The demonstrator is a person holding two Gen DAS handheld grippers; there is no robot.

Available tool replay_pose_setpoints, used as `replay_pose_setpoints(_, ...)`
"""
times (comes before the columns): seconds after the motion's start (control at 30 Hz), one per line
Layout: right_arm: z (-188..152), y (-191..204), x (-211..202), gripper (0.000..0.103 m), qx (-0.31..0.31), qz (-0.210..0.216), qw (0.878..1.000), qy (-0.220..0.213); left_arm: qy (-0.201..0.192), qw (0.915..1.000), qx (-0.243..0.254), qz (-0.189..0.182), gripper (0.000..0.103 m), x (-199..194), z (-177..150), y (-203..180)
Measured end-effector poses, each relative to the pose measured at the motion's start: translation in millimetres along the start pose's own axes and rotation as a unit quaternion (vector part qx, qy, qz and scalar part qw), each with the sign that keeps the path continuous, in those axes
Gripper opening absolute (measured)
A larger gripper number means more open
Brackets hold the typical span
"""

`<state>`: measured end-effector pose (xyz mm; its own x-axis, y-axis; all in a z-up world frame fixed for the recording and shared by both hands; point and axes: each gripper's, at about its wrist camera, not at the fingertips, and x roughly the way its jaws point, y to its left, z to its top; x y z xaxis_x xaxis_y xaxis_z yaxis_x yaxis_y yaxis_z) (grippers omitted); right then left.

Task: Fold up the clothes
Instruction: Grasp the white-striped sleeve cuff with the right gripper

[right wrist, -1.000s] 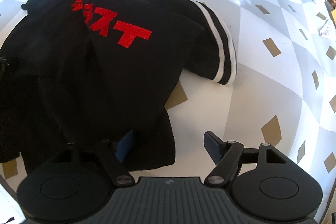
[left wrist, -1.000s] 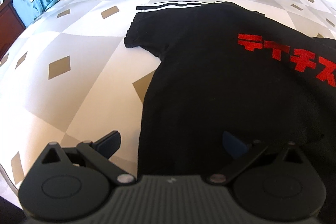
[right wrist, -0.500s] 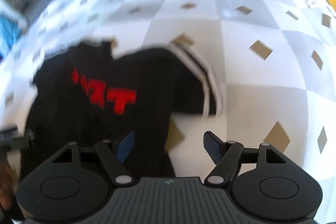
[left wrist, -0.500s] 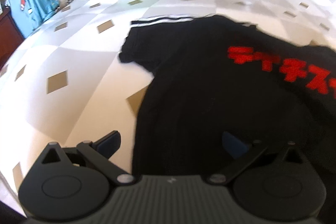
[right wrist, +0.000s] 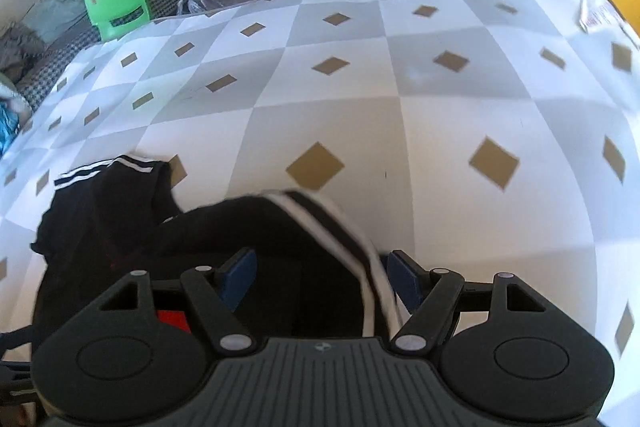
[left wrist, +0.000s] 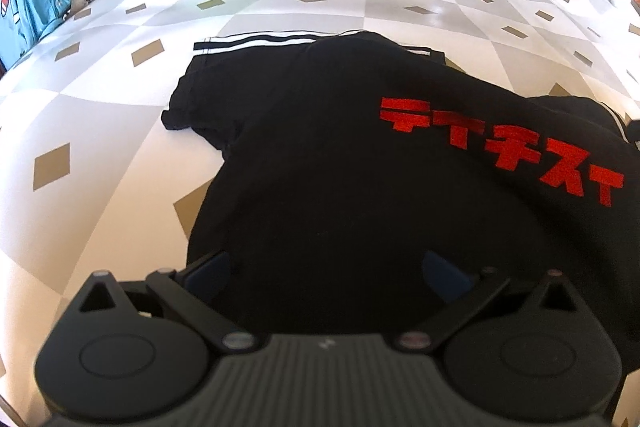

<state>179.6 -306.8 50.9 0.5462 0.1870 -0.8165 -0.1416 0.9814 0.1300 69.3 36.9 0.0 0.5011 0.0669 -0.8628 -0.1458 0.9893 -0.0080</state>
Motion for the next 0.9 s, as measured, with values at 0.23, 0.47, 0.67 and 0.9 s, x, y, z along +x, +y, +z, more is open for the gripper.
replay_pose_setpoints(0.23,10,-2,24,0.071,-0.029,0.021,0.999,0.017,-0.002,0.9999,0.009,-0.010,0.103,1,0,-4)
replay_pose_setpoints(0.47,10,1,48,0.067,-0.045,0.045,0.997,0.044,0.004,0.9997,0.021,-0.011,0.103,9,3,-11)
replay_pose_setpoints(0.67,8,12,55,0.023,-0.067,0.044,0.996,0.043,0.006,0.9997,0.026,-0.004,0.103,14,3,-15)
replay_pose_setpoints(0.9,11,19,59,0.012,-0.085,0.003,0.996,0.027,0.003,0.9999,0.017,-0.001,0.103,16,4,-14)
